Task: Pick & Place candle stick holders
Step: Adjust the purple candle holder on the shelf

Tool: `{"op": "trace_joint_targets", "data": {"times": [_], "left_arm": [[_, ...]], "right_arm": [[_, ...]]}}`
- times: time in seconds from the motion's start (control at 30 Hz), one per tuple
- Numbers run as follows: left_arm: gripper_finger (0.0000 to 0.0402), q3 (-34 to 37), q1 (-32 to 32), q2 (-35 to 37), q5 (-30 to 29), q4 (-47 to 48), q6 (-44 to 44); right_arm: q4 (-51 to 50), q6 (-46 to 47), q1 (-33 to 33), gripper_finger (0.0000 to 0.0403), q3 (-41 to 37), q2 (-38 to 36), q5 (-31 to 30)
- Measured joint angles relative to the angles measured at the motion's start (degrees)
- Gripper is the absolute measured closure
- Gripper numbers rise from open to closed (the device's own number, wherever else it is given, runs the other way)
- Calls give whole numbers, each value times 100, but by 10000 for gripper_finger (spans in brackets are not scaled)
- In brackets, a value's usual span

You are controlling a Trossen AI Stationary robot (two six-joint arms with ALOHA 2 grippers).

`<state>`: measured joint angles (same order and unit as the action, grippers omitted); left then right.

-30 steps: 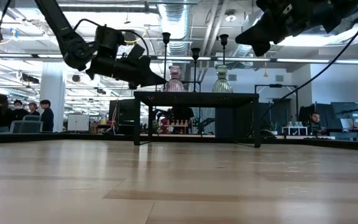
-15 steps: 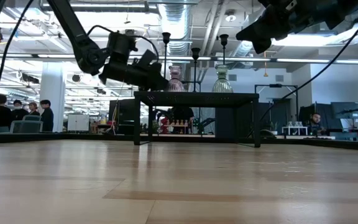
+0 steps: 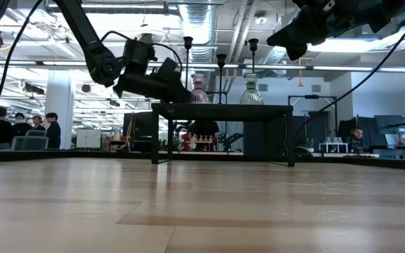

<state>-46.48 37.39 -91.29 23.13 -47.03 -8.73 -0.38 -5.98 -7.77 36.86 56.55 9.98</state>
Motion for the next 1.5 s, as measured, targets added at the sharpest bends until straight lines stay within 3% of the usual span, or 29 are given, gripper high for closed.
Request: {"op": "trace_joint_targets", "data": {"times": [0.33,0.5,0.63,0.77,1.03,1.3,1.5], "left_arm": [[396,0,0,0,84,252,2],[396,2,-1,162,22,474,93],[396,2,-18,710,-324,1332,-149],[396,42,-105,1350,-476,1925,-285],[396,732,-407,2447,-839,1962,-306],[396,1273,-407,3128,-858,1974,-282],[396,1409,-407,3420,-856,1963,-281]], "right_arm": [[38,29,0,403,0,0,-52],[111,396,70,403,0,82,-630],[239,459,447,403,-7,351,-1298],[737,608,787,403,-7,745,-2069],[2541,1203,969,403,-4,2021,-2895],[4767,1726,988,403,40,3500,-4401],[4881,1669,1168,403,820,4308,-5077]]}}
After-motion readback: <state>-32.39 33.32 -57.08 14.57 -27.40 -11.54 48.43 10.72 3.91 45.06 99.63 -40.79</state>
